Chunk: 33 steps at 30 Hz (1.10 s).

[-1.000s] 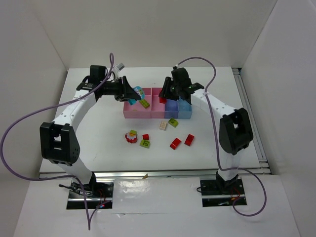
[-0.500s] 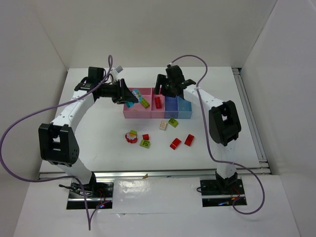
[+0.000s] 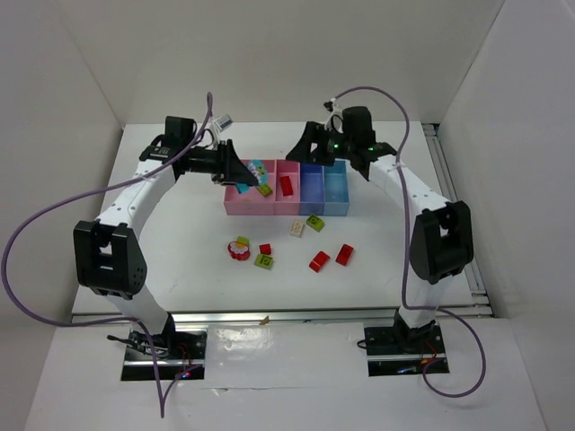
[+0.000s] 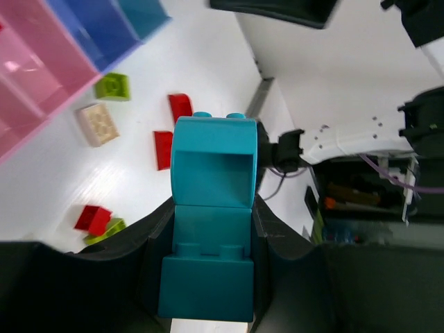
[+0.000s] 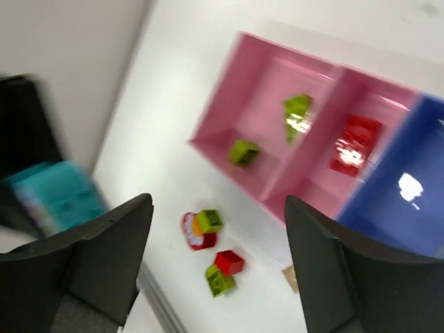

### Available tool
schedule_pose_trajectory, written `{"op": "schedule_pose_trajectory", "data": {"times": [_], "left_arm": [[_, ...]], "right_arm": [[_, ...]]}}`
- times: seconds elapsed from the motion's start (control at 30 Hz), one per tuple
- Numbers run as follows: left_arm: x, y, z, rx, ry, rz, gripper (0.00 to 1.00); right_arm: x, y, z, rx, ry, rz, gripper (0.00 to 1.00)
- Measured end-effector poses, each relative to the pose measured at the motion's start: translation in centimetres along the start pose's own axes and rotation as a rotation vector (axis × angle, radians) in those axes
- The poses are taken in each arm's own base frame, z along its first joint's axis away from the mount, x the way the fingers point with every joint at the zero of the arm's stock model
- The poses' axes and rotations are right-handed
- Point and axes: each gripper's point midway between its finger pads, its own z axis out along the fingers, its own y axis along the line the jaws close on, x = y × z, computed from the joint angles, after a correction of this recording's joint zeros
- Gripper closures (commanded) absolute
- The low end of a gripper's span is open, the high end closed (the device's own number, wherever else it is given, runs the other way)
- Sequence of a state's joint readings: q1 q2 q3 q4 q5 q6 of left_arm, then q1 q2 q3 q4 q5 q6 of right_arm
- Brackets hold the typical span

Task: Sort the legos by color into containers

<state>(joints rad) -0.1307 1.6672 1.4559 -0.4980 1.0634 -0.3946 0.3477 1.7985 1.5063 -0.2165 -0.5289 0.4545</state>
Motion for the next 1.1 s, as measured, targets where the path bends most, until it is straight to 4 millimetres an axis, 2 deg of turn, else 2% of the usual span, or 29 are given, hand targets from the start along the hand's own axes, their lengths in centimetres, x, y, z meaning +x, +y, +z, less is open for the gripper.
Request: {"op": "schedule_pose_trajectory", "data": {"times": [0.1, 0.17, 0.23, 0.4, 0.53, 0.6, 0.73, 0.8, 0.83, 0.93, 0.97, 1.0, 1.03, 1.1], "left_arm": [[0.2, -1.1, 0.8, 0.064, 0.030, 0.021, 1.00], [0.0, -1.9, 1.2, 0.103, 0.042, 0.044, 1.00], [-0.3, -2.5, 1.5, 0.133, 0.048, 0.066, 1.00], [-0.6, -3.5, 1.7, 0.176, 0.053, 0.102, 1.00], [-0.6, -3.8, 1.8, 0.186, 0.058, 0.107, 1.00], [-0.5, -3.9, 1.9, 0.190, 0.062, 0.109, 1.00], [-0.1, -4.3, 2.3, 0.201, 0.076, 0.114, 1.00], [0.0, -4.5, 2.4, 0.205, 0.081, 0.115, 1.00], [0.1, -4.6, 2.5, 0.207, 0.084, 0.115, 1.00], [0.1, -4.5, 2.5, 0.209, 0.082, 0.126, 1.00], [0.1, -4.5, 2.5, 0.207, 0.082, 0.124, 1.00], [0.1, -4.5, 2.5, 0.206, 0.082, 0.124, 0.94], [0.1, -4.5, 2.5, 0.205, 0.082, 0.124, 0.78], [0.0, -4.4, 2.5, 0.203, 0.080, 0.123, 0.71]], "right_arm": [[-1.3, 3.6, -2.3, -0.171, -0.014, -0.068, 0.08], [-1.0, 6.0, -3.2, -0.278, 0.009, -0.109, 0.08], [-0.5, 7.6, -3.7, -0.361, 0.032, -0.138, 0.08], [0.8, 9.6, -4.4, -0.468, 0.094, -0.180, 0.08], [1.2, 10.8, -4.5, -0.516, 0.108, -0.217, 0.16], [1.7, 11.5, -4.5, -0.542, 0.122, -0.227, 0.30], [2.8, 12.7, -4.4, -0.584, 0.153, -0.236, 0.39], [3.0, 12.8, -4.2, -0.588, 0.161, -0.232, 0.47], [3.0, 12.6, -4.1, -0.586, 0.162, -0.227, 0.59], [2.9, 12.3, -4.0, -0.579, 0.167, -0.197, 0.78], [2.8, 12.2, -4.0, -0.576, 0.166, -0.188, 0.89], [2.8, 12.2, -4.1, -0.577, 0.168, -0.182, 0.93], [2.7, 12.3, -4.1, -0.579, 0.166, -0.182, 0.98], [2.7, 12.3, -4.0, -0.582, 0.162, -0.179, 1.00]]}}
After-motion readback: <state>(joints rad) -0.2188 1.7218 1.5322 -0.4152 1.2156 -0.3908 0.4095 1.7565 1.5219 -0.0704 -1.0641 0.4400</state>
